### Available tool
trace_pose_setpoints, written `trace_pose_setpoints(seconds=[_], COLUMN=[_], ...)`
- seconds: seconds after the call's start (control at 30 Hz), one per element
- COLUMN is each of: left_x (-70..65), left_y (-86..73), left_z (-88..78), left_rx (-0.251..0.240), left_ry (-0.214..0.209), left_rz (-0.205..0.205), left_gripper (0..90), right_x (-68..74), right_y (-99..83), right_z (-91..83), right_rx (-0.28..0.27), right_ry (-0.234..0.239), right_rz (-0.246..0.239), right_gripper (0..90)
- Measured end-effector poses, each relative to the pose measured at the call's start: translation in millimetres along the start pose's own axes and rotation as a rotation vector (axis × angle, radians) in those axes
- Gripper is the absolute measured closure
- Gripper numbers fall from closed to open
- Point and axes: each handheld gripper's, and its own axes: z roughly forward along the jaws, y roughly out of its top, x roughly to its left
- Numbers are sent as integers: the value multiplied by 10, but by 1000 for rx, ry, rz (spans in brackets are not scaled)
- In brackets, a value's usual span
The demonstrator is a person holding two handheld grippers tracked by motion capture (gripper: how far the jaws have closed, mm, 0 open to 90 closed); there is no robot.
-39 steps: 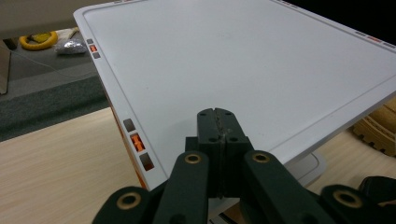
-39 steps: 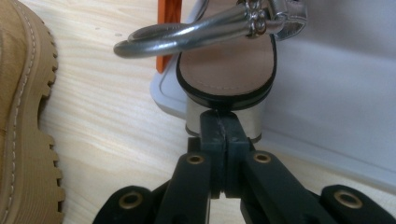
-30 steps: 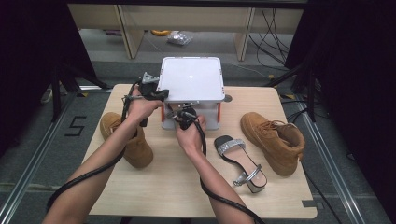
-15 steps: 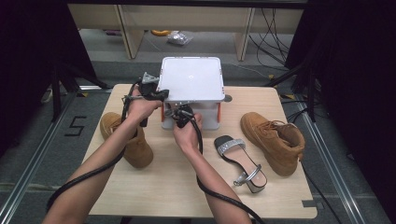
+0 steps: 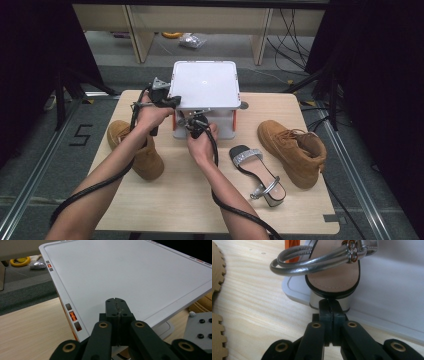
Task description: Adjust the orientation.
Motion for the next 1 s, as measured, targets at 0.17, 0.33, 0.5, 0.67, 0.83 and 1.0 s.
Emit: trace_pose_setpoints(seconds=[0.17,0.33,0.5,0.67,0.83,1.0], left_x=[0,3,3,2,0,1], left_y=[1,-1,-3,-1,-3,-2], left_z=[-1,-1,-1,-3,0,-1], left_rx=[3,1,0,4,-3,-2], left_ry=[2,1,1,1,-1,-2], left_rz=[1,1,-1,6,-2,-3], left_gripper=[897,896,897,897,897,897], right_x=[46,82,108,121,128,134], right_y=[0,31,50,58,49,31], right_z=[18,62,112,128,151,185], right_rx=[-2,-15,-19,-24,-46,-63], right_ry=[27,21,14,15,14,26], right_rz=[-1,-27,-30,-33,-30,-46], right_gripper=[900,900,900,900,899,878])
